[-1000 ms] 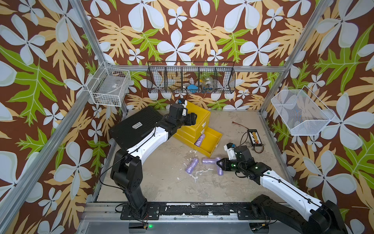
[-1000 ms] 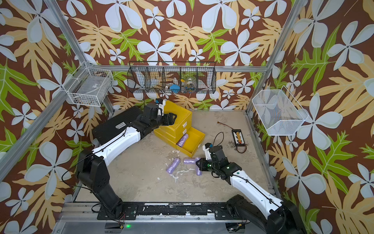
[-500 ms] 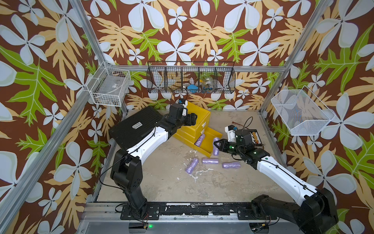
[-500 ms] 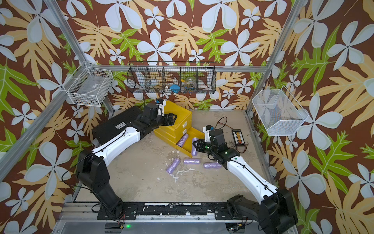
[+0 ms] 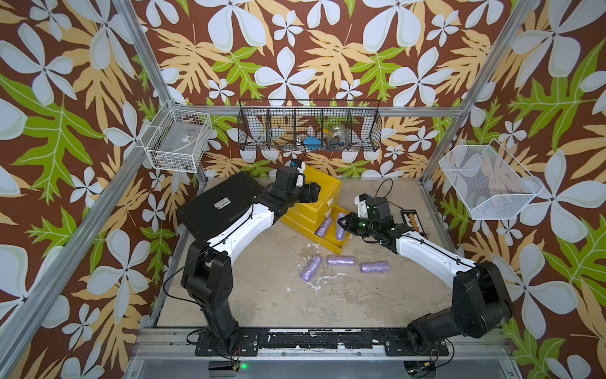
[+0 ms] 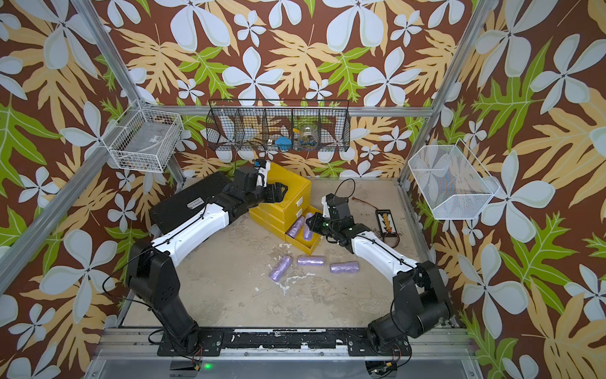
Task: Sort the rolls of trash bags by color and place them into the drawer
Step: Place the roll of trash bags in the drawer.
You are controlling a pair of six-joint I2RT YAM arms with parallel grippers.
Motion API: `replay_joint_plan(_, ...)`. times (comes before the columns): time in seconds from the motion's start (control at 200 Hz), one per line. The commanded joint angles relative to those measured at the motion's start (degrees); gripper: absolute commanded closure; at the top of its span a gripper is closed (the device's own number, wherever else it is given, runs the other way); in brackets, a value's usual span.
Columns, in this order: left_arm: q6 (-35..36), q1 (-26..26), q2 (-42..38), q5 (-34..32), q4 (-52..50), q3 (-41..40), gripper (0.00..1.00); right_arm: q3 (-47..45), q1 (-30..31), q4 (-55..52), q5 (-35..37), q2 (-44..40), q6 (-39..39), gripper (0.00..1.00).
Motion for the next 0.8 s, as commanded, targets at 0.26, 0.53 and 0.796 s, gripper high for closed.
replay_joint_plan(0.26, -1.7, 0.0, 0.8, 1.9, -7.9, -1.2, 0.19, 1.3, -1.3, 2.8, 1.4, 7.9, 0.7, 0.84)
replay_joint_plan(0.53, -1.6, 0.0, 0.9, 2.1, -7.8, -1.4, 0.19, 1.4, -1.8, 1.4, 1.7, 6.5, -0.8, 0.57)
replay_joint_plan(0.796, -1.6, 0.0, 0.3, 1.9, -7.4, -2.0, 0.19, -3.2, -4.4, -2.8, 3.8, -5.8, -2.0, 0.51)
